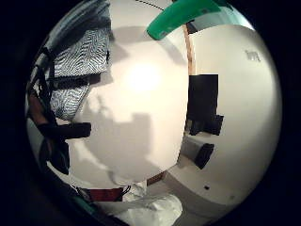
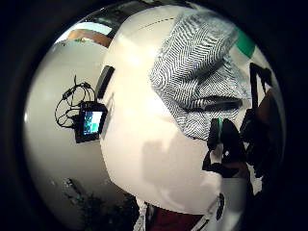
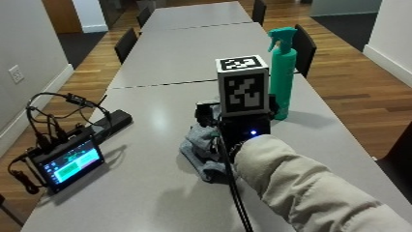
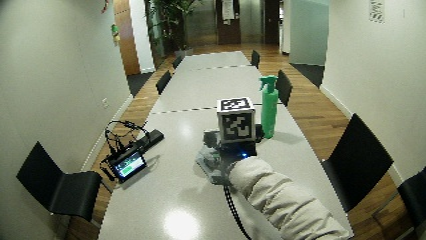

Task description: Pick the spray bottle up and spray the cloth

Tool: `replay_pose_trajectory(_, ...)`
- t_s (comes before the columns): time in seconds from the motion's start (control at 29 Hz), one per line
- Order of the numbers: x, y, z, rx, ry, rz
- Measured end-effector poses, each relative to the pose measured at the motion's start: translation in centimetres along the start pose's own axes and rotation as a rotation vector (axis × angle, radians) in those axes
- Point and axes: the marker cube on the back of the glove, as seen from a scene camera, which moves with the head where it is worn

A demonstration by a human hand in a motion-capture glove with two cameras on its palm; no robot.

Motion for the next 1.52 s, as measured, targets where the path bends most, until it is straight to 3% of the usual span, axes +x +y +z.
replay_pose_trajectory(0.62,0.2,1.6,-0.1,-0.021,-0.082,-0.057)
replay_pose_trajectory(0.79,3.5,3.2,-1.4,0.063,-0.338,-0.093)
replay_pose_trajectory(1.07,12.3,1.9,-1.2,0.397,-1.086,-0.068)
replay_pose_trajectory(1.24,16.7,-1.9,1.7,0.496,-1.278,0.023)
replay_pose_trajectory(1.52,22.7,-5.2,5.5,0.512,-1.349,0.19)
